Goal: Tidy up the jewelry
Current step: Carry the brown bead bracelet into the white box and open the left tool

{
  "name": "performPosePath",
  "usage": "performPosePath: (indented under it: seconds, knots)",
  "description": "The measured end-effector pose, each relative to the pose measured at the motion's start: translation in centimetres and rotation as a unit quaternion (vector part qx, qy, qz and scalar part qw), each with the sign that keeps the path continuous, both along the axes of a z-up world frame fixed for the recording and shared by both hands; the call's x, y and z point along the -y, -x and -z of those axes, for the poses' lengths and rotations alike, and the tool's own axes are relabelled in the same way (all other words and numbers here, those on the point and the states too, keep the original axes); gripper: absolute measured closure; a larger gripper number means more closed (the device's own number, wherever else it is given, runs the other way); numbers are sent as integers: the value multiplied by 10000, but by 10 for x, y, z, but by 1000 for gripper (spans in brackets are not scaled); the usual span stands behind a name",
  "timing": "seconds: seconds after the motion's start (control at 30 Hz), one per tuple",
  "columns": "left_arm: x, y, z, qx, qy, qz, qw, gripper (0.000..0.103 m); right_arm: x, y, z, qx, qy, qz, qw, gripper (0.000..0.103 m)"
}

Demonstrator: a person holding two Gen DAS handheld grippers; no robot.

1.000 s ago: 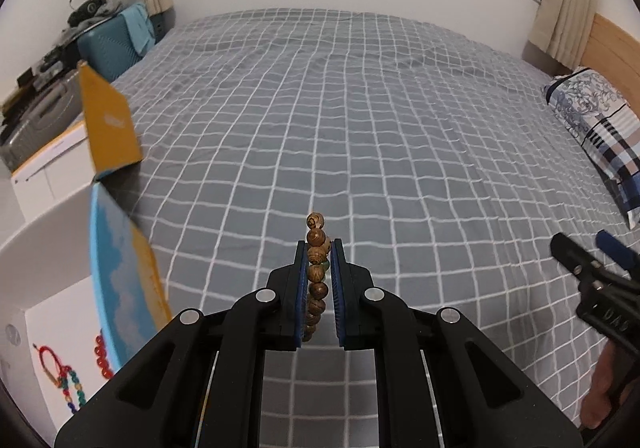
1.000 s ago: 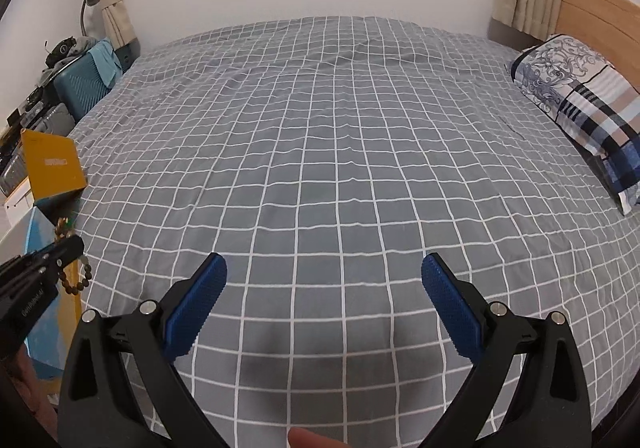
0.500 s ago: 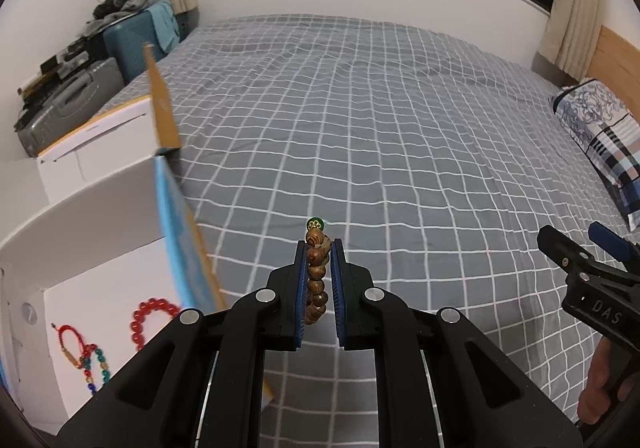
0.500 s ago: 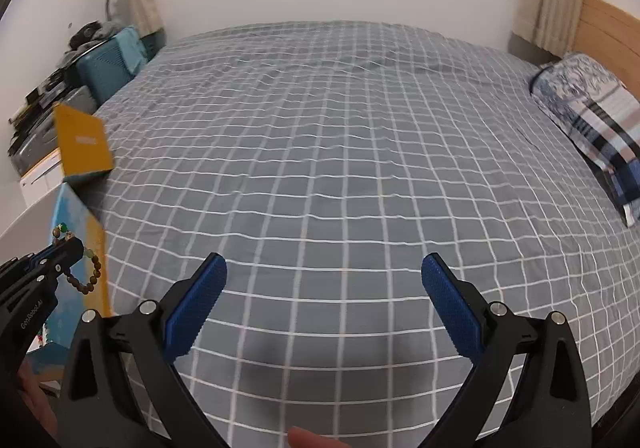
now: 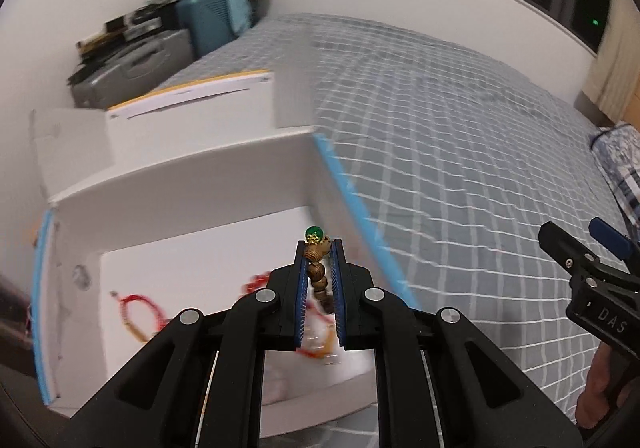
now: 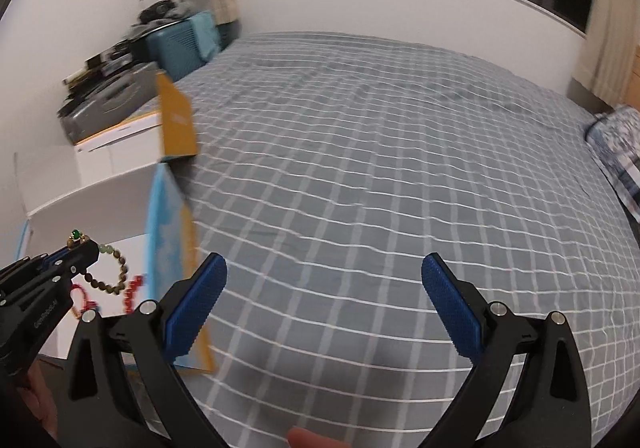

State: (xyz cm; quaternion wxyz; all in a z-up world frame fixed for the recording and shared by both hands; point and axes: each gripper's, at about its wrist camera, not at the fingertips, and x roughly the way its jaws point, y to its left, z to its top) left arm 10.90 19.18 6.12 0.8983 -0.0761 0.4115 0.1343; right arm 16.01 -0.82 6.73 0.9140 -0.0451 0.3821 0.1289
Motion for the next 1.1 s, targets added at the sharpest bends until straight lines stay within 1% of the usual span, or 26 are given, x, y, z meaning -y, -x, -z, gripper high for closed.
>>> performPosePath:
  seconds: [0.07, 0.2, 0.33, 0.5, 0.57, 0.8, 1.1]
  knots:
    - [-19, 11, -3, 4, 35, -150, 9999, 92, -21, 6, -3, 40, 10, -172, 9998, 9]
    - [-51, 31, -9, 14, -14, -411, 9992, 92, -60, 19, -7, 91, 28, -500, 9987, 9]
    - [-74, 49, -10, -11, -53, -630, 9980, 92, -93, 30, -6, 106, 72, -770, 9969, 9]
    - [-102, 65, -4, -104, -56, -897, 9959, 92, -132, 46, -5, 130, 141, -1106, 9937, 9]
    - [-107, 69, 0, -143, -65, -967, 9952, 92, -145, 51, -2, 122, 175, -1223, 9923, 9]
    - [-129, 81, 13, -274, -33, -1146, 9930, 92, -175, 58, 15, 36, 341, -1432, 9891, 9]
    - [-138, 76, 33, -449, 44, -1195, 9918, 92, -181, 56, 26, -44, 401, -1462, 9884, 9]
